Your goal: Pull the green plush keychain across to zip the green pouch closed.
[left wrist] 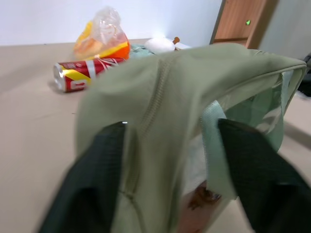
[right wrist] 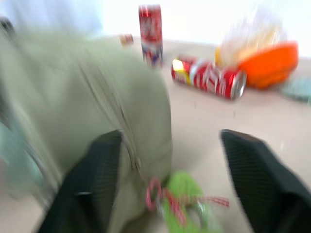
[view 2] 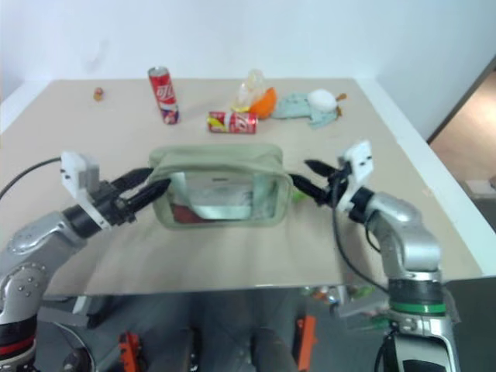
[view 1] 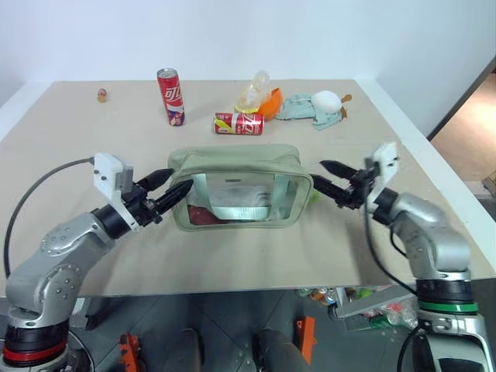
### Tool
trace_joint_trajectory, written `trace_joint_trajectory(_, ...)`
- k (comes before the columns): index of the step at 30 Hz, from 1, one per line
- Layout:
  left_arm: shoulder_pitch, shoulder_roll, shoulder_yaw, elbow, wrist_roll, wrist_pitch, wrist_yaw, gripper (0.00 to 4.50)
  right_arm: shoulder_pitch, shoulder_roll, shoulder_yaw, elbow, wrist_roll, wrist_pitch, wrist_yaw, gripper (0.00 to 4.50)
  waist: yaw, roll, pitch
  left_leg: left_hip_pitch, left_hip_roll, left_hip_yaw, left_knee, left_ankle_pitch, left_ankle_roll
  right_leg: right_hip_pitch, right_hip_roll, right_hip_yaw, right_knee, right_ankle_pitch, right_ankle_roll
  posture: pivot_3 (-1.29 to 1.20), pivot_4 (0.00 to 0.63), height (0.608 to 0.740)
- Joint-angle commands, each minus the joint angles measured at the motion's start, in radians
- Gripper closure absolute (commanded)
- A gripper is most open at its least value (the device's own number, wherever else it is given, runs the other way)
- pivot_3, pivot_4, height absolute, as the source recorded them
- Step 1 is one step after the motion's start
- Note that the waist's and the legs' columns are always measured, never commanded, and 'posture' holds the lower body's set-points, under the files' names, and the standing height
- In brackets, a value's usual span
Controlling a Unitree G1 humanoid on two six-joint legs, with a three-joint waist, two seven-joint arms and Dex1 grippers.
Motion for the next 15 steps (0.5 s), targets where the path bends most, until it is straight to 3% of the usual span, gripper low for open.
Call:
trace_joint_trajectory(1, -0.003, 0.060, 0.098, -0.001, -0.073, 0.023, -0.042, 0.05, -0.027, -0.069, -0.076, -0.089, 0.091, 0.047, 0.029, 0.00, 0.000, 0.000, 0.000, 0.000, 0.000, 0.000, 0.000, 0.000, 0.000, 0.000, 0.000, 0.000, 0.000, 0.000, 0.000, 0.00, 0.150, 0.740)
trace_joint_trajectory(7, 0.092, 0.165, 0.186, -0.070, -0.140, 0.055, -0.129, 0.05, 0.002, -0.182, -0.128, -0.225, 0.211, 0.139, 0.079, 0.00, -0.001, 0.000, 0.000, 0.000, 0.000, 0.001, 0.000, 0.000, 0.000, -0.001, 0.000, 0.000, 0.000, 0.000, 0.000, 0.00, 0.150, 0.740)
trace_joint_trajectory(11, 0.259, 0.196, 0.171, -0.164, -0.031, 0.015, -0.150, 0.05, 0.222, -0.204, -0.082, -0.456, 0.219, 0.115, 0.132, 0.00, 0.000, -0.001, -0.001, 0.000, 0.001, 0.000, -0.001, -0.003, -0.001, 0.000, -0.001, 0.000, 0.000, -0.005, -0.002, 0.00, 0.150, 0.740)
trace_joint_trajectory(15, 0.353, 0.114, 0.072, -0.249, 0.079, -0.069, -0.096, 0.05, 0.410, -0.120, -0.017, -0.560, 0.150, 0.019, 0.088, 0.00, 0.001, -0.001, 0.000, 0.000, 0.002, -0.001, -0.001, -0.004, -0.003, 0.000, -0.001, -0.001, 0.000, -0.006, -0.002, 0.00, 0.150, 0.740)
